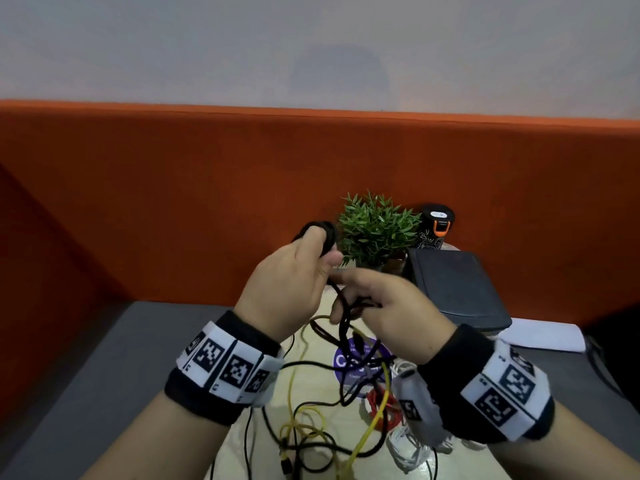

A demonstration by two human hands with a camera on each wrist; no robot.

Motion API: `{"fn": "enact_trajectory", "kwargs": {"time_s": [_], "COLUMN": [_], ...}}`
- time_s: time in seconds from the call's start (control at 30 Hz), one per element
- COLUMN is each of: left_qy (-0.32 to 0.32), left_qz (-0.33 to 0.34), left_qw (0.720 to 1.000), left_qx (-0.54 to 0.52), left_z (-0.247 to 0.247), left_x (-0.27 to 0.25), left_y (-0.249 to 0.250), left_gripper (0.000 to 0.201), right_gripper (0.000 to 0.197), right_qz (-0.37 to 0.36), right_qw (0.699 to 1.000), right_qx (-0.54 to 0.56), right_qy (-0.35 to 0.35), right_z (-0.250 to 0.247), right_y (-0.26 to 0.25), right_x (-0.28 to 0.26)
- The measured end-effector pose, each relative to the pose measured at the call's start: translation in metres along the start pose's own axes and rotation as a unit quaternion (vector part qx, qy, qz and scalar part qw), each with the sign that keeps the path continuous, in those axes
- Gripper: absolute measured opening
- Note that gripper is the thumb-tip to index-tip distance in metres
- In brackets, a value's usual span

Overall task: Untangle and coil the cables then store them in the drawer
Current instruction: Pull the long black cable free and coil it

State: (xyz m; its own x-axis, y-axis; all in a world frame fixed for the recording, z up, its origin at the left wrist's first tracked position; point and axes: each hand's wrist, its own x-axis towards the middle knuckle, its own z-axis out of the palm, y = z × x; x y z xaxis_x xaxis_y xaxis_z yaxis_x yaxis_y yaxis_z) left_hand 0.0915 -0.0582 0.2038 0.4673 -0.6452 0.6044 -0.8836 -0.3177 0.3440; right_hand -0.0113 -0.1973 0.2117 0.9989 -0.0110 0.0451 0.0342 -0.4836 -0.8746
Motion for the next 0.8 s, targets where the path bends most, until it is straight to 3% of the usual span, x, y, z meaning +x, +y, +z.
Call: {"fn": "enact_trajectory", "kwargs": {"time_s": [0.17, 0.33, 0.43, 0.67, 0.73, 0.8], "left_qy": [-0.055, -0.139, -0.109, -0.024, -0.008, 0.0], "left_qz": [0.03, -0.03, -0.045, -0.082, -0.093, -0.104], "left_qw": [0.997, 0.99, 0.992, 0.992, 0.991, 0.99], "left_qx": [0.048, -0.003, 0.04, 0.092, 0.091, 0.092], "left_z": [-0.003, -0.006, -0.004, -0.013, -0.017, -0.02], "left_x": [0.002, 0.0, -0.001, 0.003, 0.005, 0.005], "left_y": [-0.002, -0.003, -0.008, -0.017, -0.017, -0.016], "left_gripper": [0.032, 0.029, 0.027, 0.023, 0.021, 0.02], "right_gripper": [0.069, 0.044, 0.024, 0.033, 0.033, 0.025], "right_qz": [-0.026, 0.0, 0.021, 0.086, 0.085, 0.112], "right_qw": [0.996, 0.984, 0.983, 0.987, 0.986, 0.968], "right_qx": [0.027, 0.102, 0.107, 0.0, 0.031, 0.155], "right_qy": [0.079, 0.148, 0.149, 0.135, 0.143, 0.161], "right_z": [-0.003, -0.01, -0.01, -0.005, -0.002, -0.001], "right_y": [0.007, 0.018, 0.027, 0.053, 0.055, 0.051], "right_x": [0.0, 0.003, 0.0, -0.009, -0.008, -0.004]}}
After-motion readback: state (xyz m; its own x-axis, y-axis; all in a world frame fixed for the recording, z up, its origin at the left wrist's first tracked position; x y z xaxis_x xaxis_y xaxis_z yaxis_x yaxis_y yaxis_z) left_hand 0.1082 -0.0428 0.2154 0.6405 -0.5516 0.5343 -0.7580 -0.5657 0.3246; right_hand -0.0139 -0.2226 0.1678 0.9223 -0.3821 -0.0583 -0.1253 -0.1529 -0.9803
